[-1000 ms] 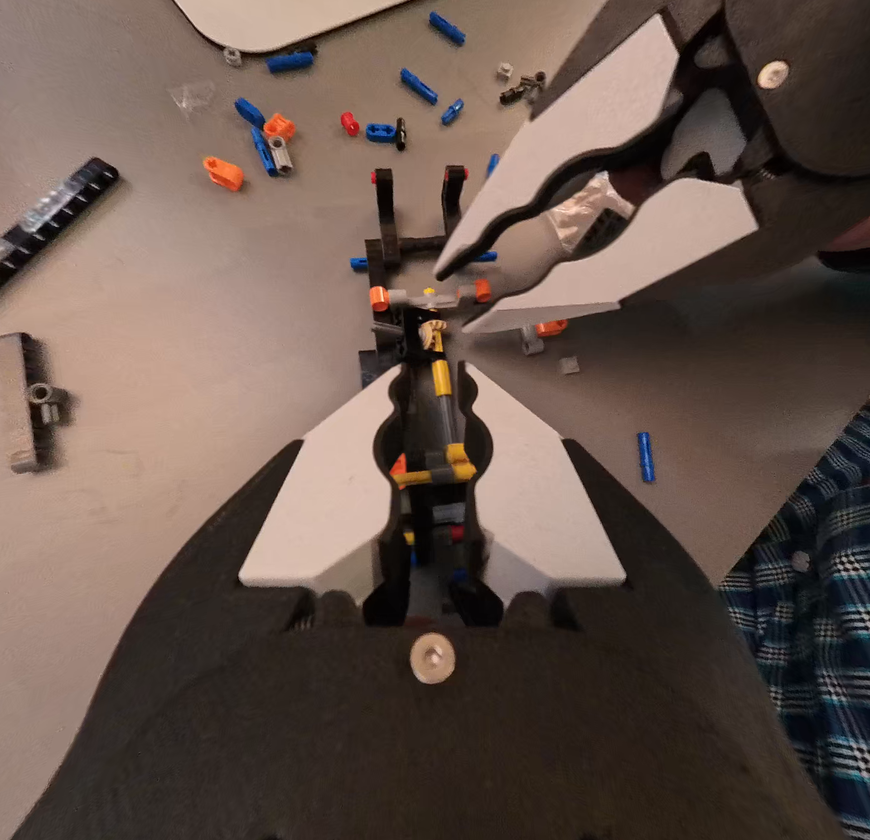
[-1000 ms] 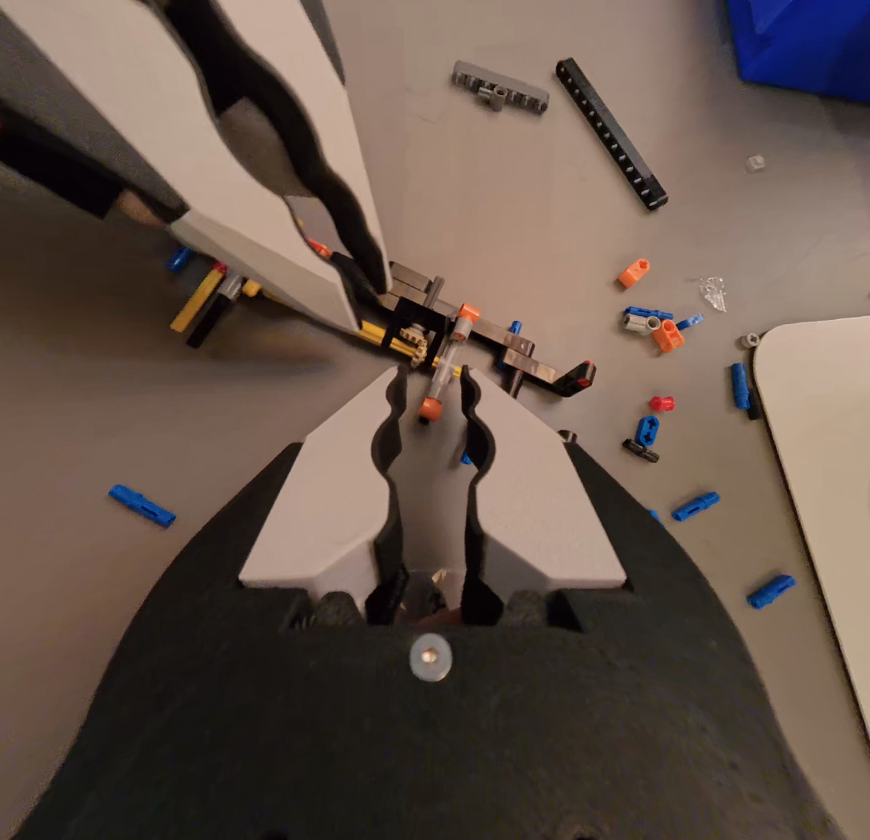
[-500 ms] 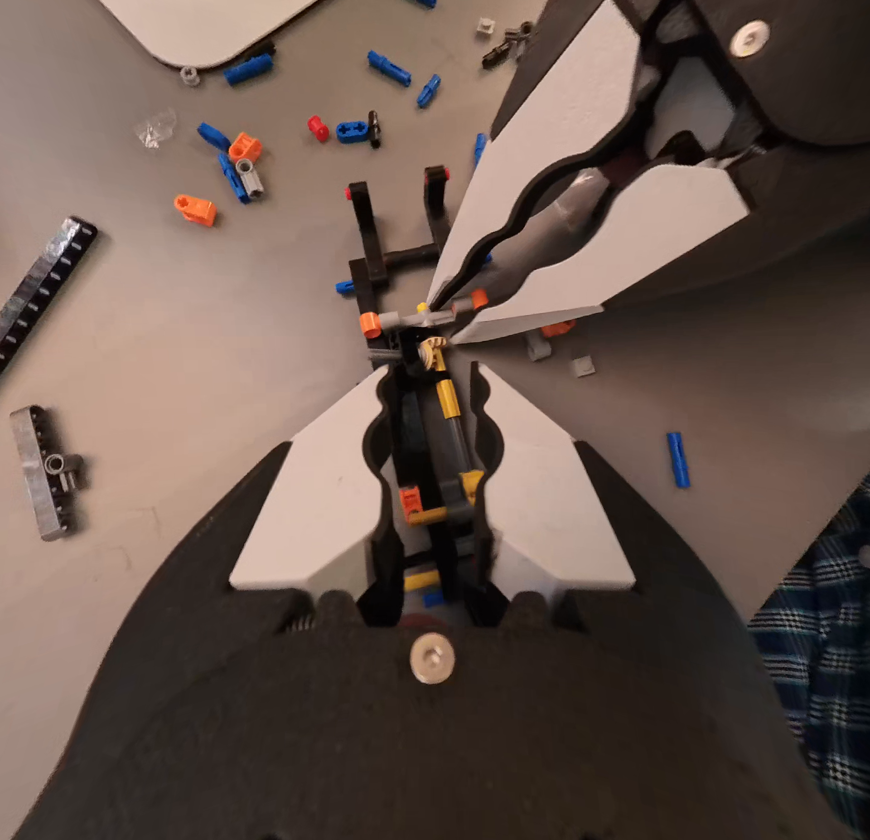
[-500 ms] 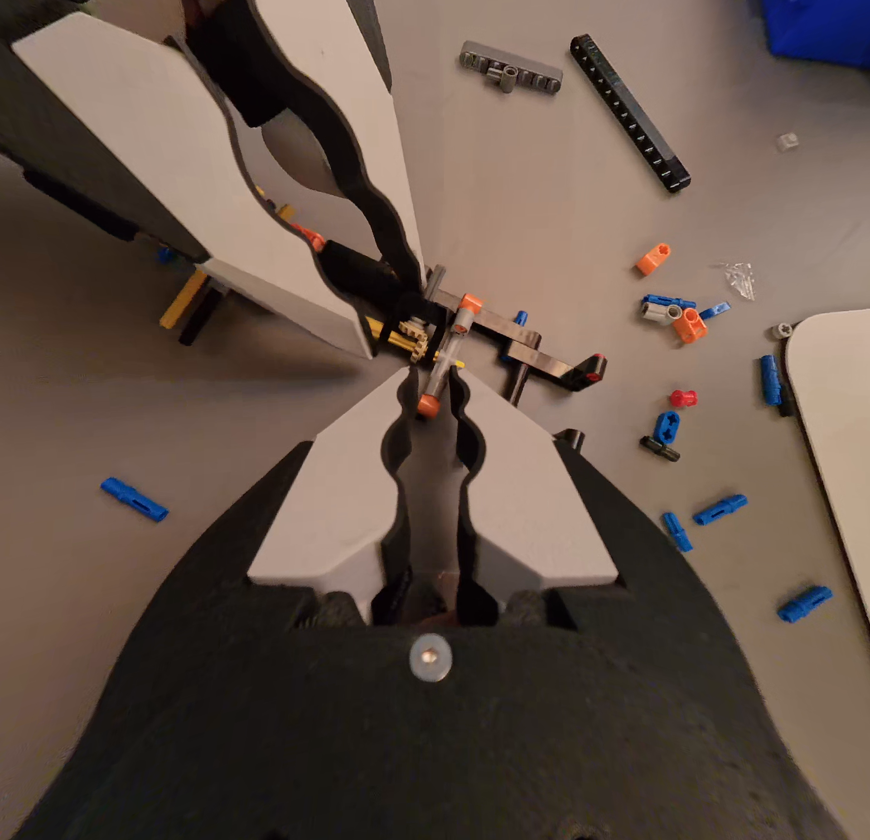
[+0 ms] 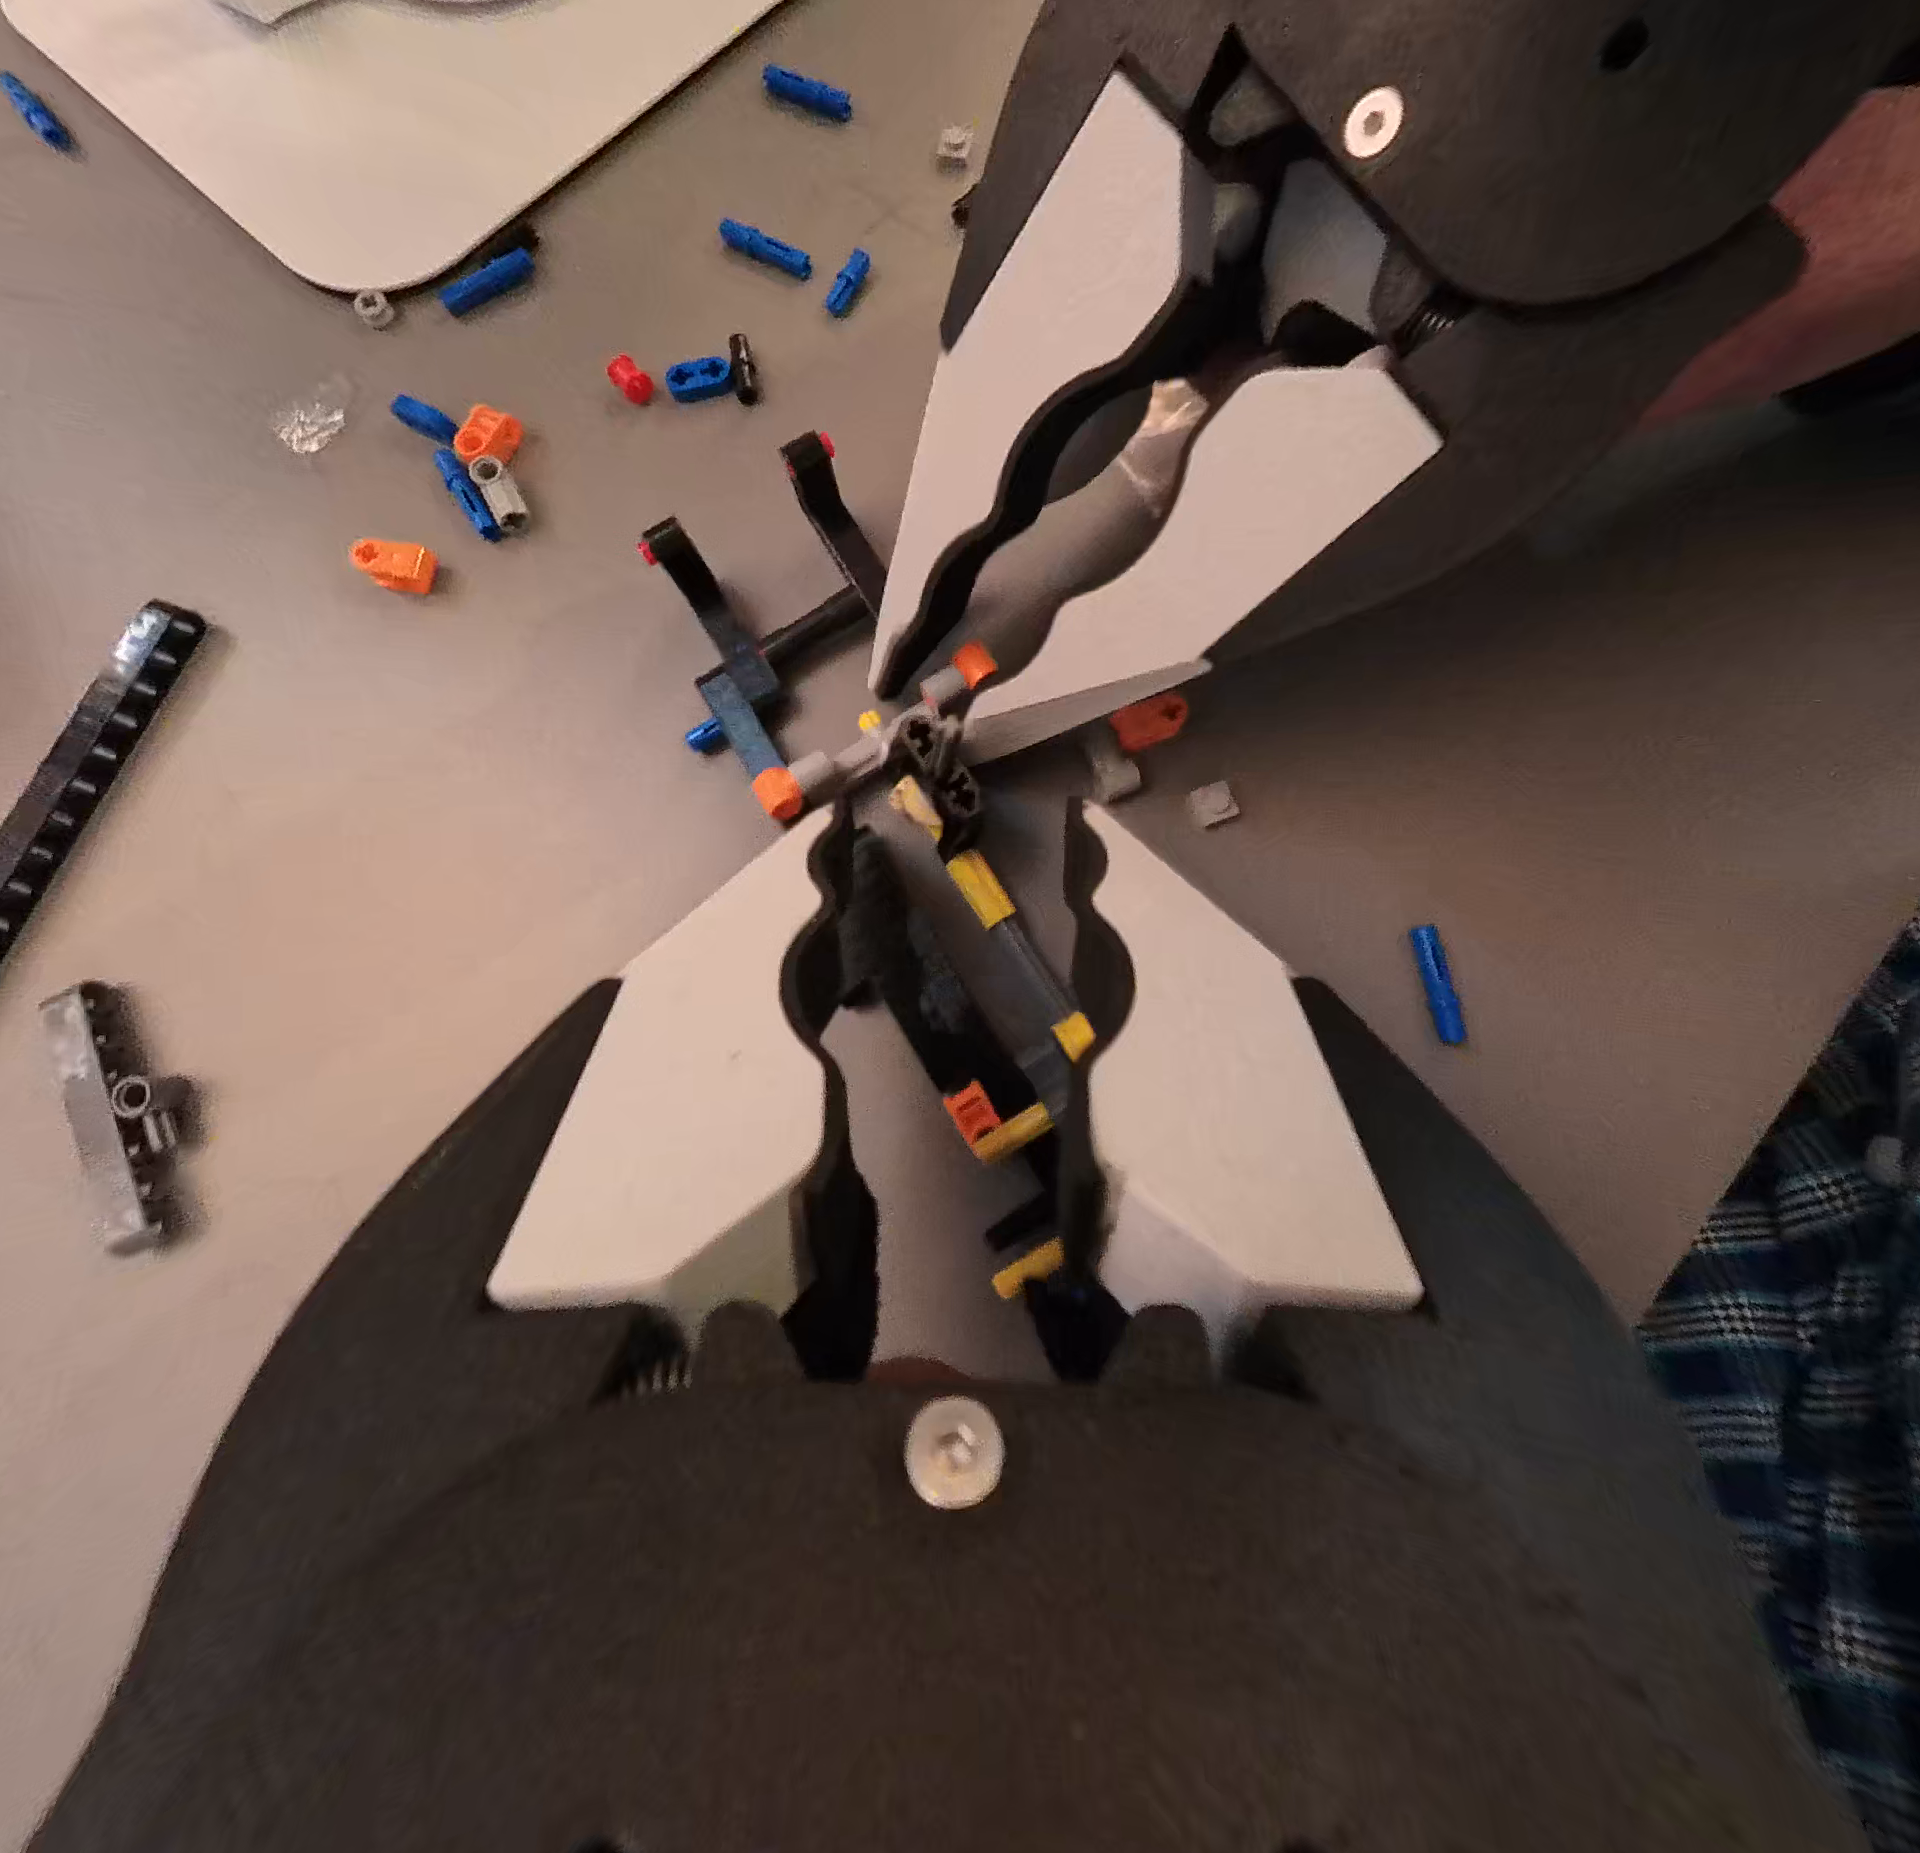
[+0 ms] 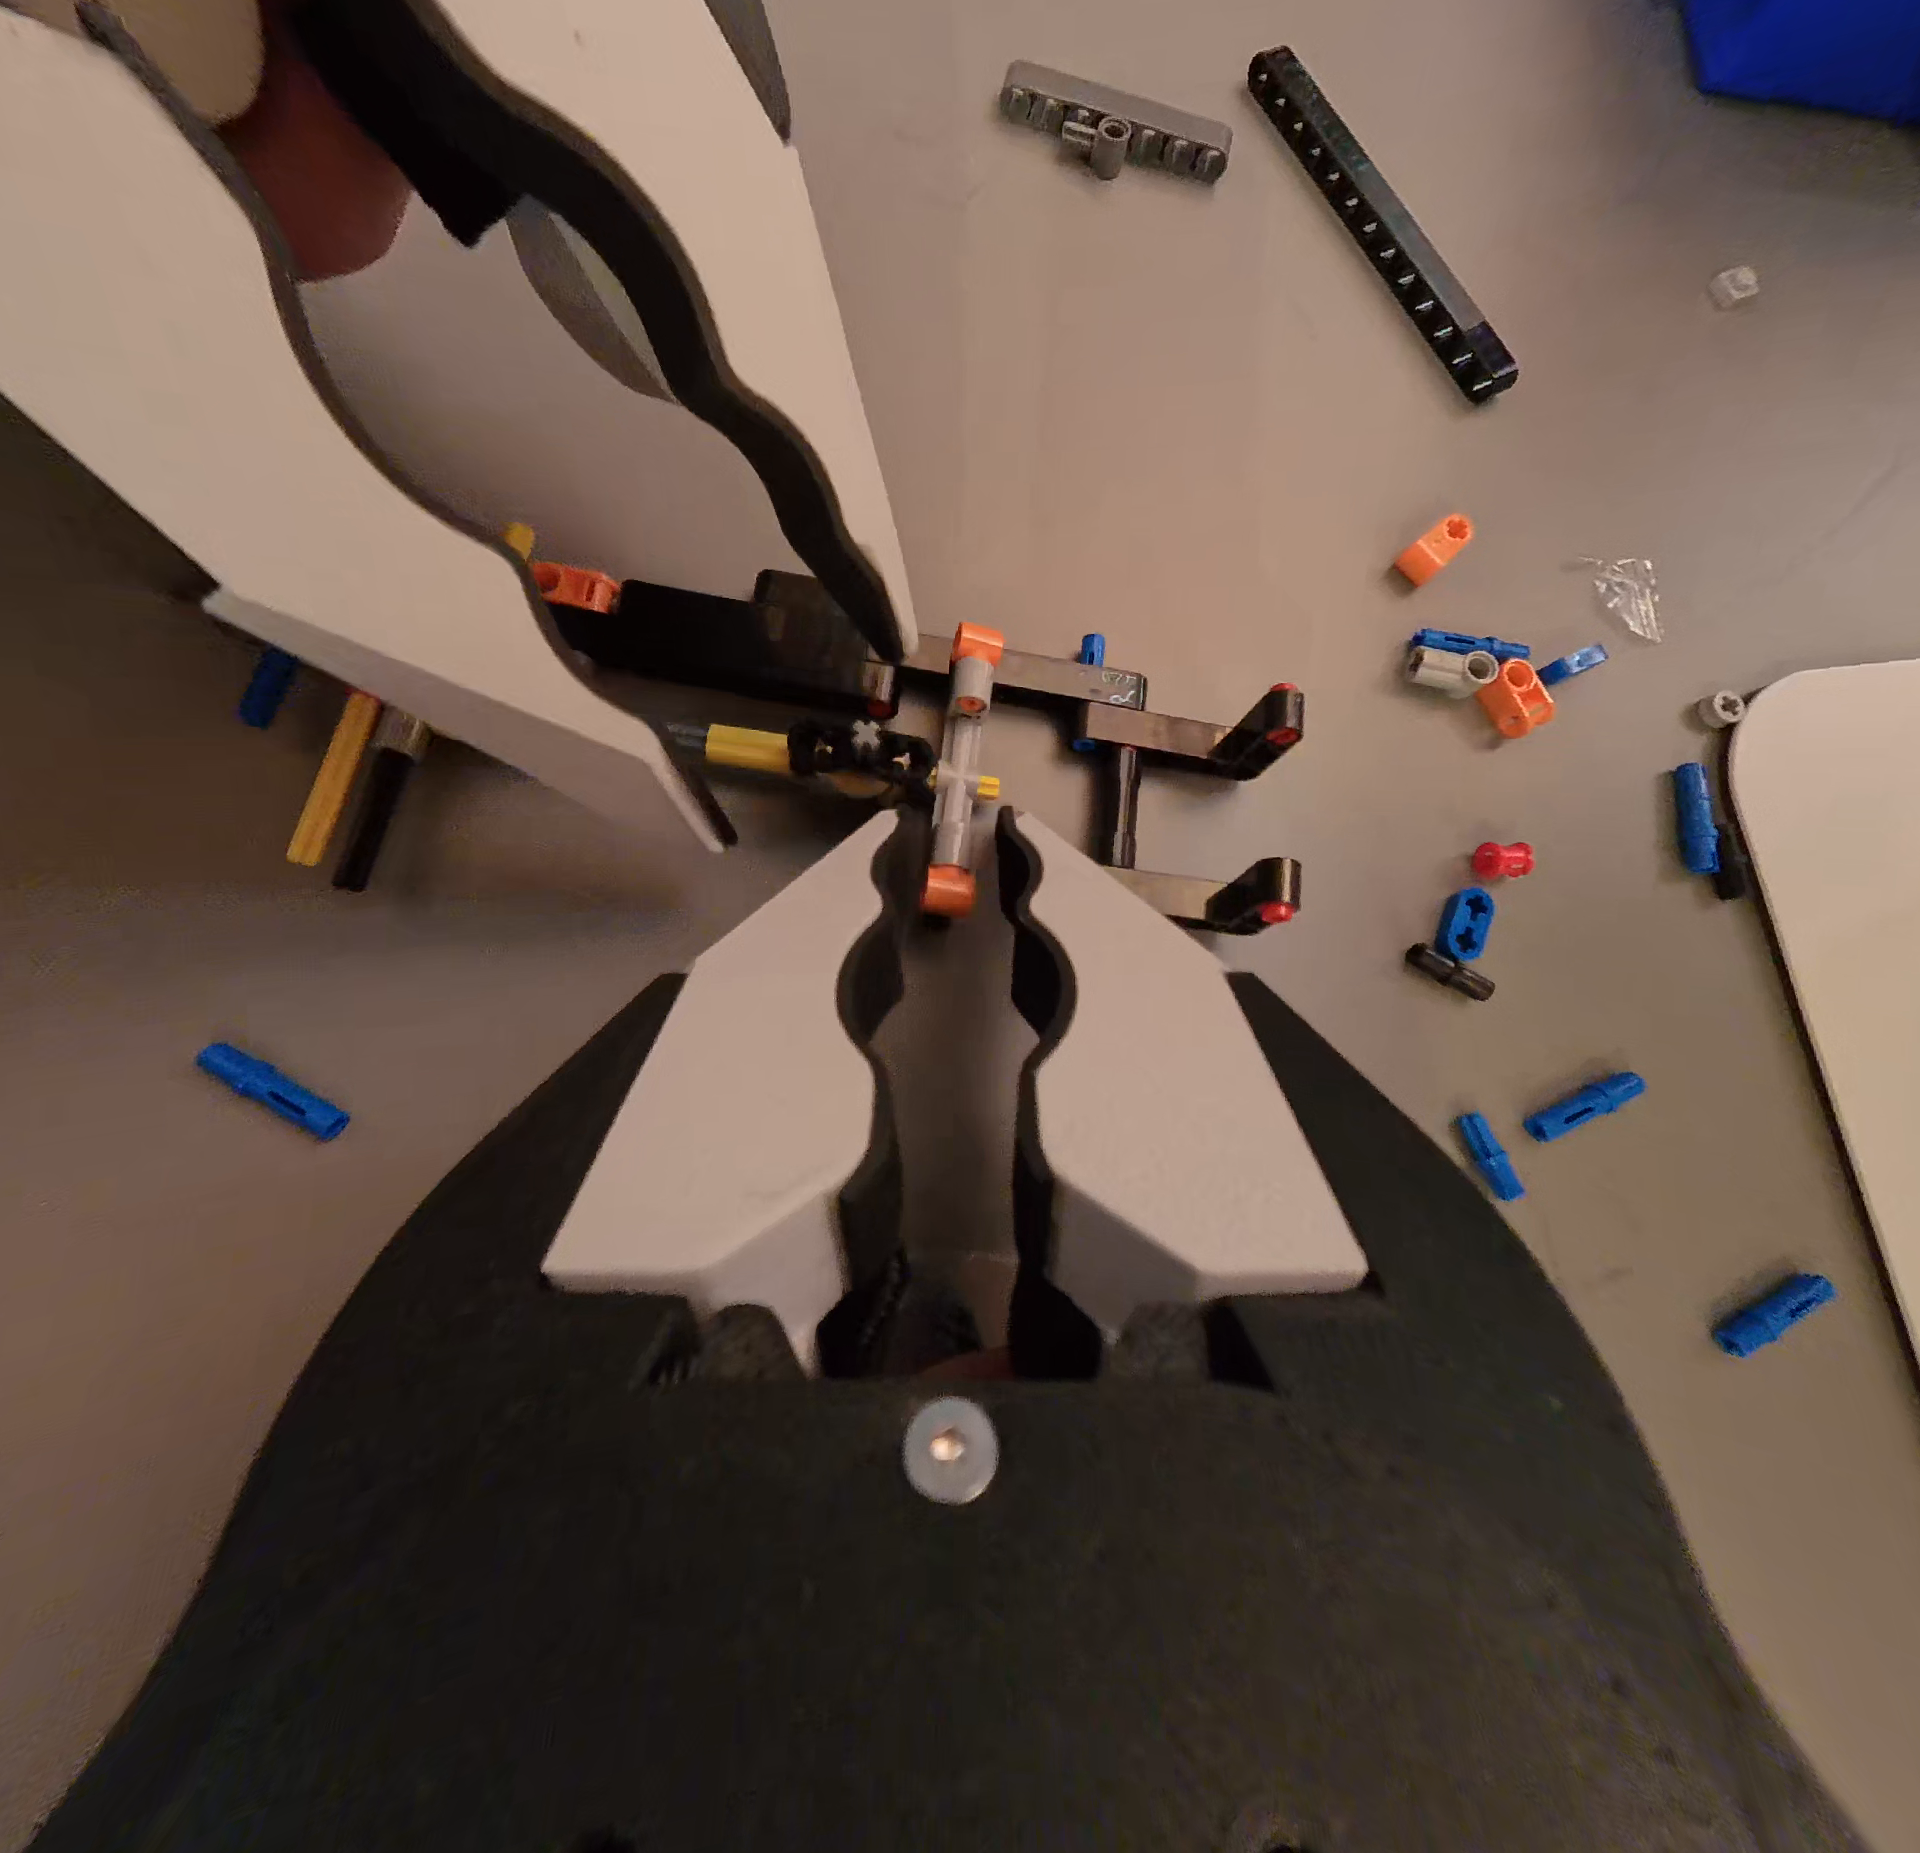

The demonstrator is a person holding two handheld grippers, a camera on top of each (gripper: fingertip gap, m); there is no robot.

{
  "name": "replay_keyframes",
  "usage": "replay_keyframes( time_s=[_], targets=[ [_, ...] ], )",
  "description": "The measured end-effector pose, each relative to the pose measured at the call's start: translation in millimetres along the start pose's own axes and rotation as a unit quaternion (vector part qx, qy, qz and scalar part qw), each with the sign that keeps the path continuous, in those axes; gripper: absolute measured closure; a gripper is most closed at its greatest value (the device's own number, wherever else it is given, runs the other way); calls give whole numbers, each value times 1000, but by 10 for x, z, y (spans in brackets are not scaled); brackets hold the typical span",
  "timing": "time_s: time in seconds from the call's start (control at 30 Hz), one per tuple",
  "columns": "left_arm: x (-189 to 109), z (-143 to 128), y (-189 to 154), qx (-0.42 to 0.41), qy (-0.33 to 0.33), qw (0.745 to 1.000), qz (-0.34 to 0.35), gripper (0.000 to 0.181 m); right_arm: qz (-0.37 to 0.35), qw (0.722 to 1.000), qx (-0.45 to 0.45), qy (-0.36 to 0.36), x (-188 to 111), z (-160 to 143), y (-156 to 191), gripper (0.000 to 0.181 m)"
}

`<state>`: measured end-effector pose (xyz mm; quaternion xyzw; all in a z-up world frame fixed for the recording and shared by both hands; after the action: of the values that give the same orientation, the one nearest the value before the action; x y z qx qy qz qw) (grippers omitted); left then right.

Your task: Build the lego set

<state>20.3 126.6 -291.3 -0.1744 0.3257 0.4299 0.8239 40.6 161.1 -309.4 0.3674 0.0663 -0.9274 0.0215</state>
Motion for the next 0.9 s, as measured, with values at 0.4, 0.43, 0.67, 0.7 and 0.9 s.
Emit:
replay_keyframes(
  time_s=[0.4, 0.43, 0.67, 0.7, 0.9],
  targets=[
    [-325, -149, -74, -69, -7, 997, -44, 141, 20, 1000, -8, -17, -72, 138, 5, 163],
    [-339, -169, -88, -69, -7, 997, -45, 141, 21, 1000, -9, -14, -65, 138, 4, 163],
    [-488, -332, -167, -85, -2, 995, -46, 130, 19, 1000, 6, -12, -205, 98, -46, 161],
    [-511, -361, -187, -86, 1, 995, -47, 129, 18, 1000, 7, -9, -232, 76, -50, 160],
    [-549, -574, -291, -66, 38, 997, -32, 123, 29, 999, 4, 14, -220, -26, 23, 161]
  ],
)
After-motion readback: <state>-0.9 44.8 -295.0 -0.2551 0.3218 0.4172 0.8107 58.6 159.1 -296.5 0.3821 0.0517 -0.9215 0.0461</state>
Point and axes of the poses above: each gripper's, where its closed fingertips meet, x out along the fingers, z out of its top, y = z × x across the jaws, the point moved 2 cm from there along -x, back along the fingers, and after that the axes turned 2 degrees about -y, right-handed, at the moved point
